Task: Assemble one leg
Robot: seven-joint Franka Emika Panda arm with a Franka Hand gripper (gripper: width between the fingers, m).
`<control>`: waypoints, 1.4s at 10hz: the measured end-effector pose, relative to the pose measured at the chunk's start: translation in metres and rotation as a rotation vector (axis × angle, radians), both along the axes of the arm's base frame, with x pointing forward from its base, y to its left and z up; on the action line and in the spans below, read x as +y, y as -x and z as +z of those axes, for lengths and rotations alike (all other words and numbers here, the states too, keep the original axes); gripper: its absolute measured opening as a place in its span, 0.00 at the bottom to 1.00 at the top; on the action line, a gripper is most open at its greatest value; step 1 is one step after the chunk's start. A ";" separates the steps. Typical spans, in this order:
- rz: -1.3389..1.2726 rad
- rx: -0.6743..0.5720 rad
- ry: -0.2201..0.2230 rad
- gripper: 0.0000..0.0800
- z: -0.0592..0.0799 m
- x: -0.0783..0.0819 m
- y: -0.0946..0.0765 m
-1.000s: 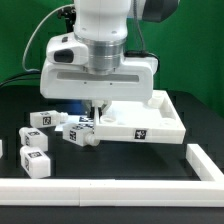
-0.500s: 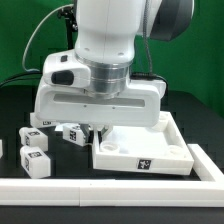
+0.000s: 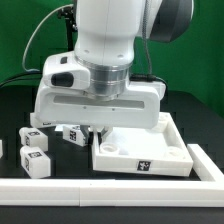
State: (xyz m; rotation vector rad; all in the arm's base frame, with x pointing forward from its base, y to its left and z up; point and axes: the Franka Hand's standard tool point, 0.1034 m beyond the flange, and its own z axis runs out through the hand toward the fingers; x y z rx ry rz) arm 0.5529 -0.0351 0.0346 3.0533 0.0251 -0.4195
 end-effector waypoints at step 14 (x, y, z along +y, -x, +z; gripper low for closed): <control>-0.083 -0.038 0.049 0.51 -0.021 0.013 -0.045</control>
Offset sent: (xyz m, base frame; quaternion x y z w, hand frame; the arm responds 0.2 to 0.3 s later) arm 0.0492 0.0113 -0.0101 0.0220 0.0261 0.0341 0.9988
